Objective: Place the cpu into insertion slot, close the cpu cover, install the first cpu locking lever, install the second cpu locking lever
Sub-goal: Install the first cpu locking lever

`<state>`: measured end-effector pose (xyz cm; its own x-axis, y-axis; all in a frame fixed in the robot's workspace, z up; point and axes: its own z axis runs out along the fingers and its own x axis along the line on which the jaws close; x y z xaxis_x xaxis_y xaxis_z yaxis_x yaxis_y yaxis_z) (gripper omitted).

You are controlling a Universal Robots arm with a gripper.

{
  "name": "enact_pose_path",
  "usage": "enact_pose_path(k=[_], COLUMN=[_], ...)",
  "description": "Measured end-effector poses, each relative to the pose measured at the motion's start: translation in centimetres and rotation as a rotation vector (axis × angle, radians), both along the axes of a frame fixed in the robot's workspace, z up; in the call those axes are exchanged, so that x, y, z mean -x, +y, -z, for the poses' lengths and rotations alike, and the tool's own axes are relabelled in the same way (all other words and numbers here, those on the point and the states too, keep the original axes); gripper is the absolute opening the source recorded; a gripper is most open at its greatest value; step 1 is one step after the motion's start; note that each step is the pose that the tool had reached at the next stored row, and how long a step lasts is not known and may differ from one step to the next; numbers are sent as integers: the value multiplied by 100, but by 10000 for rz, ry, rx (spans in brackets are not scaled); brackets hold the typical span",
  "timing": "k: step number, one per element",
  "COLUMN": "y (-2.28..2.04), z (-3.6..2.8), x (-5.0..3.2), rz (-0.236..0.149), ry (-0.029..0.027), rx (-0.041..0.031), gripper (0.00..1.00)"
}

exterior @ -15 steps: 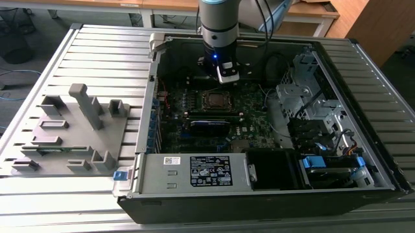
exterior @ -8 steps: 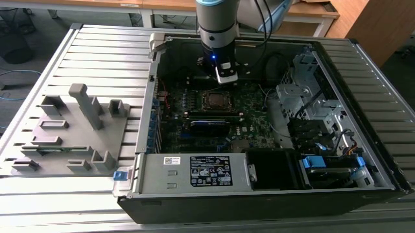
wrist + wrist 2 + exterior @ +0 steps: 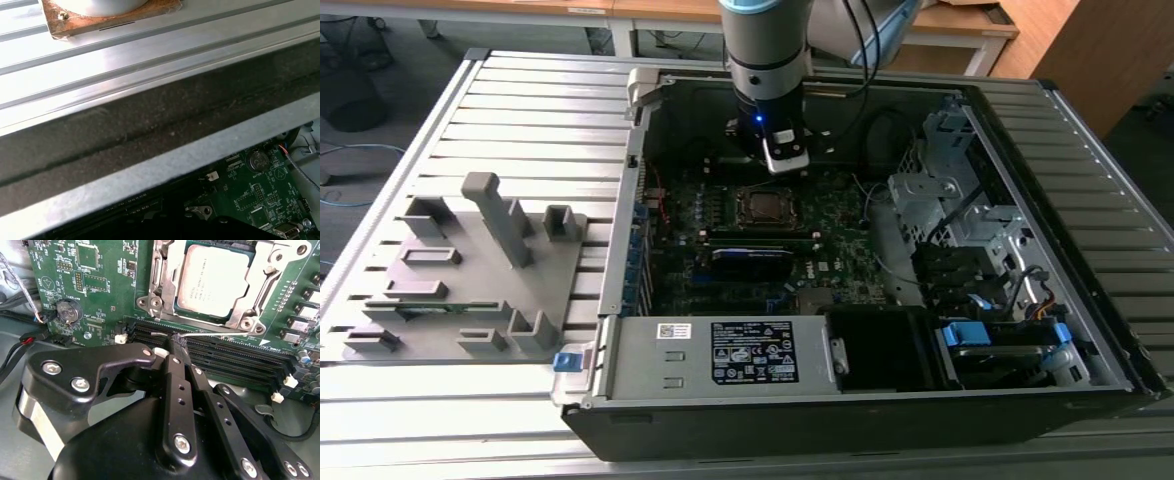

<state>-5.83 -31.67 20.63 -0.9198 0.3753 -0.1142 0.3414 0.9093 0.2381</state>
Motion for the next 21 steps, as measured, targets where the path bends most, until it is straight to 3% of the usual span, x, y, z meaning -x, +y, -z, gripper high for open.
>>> enact_pose_path(k=[8, 11, 13, 17, 21], y=[0, -1, -2, -9, -10], z=[58, 67, 69, 69, 81], x=[49, 49, 49, 49, 49], rz=[0, 0, 1, -1, -1], ry=[-94, -99, -100, -101, -108], rx=[0, 18, 62, 222, 273], gripper=[11, 11, 11, 11, 11])
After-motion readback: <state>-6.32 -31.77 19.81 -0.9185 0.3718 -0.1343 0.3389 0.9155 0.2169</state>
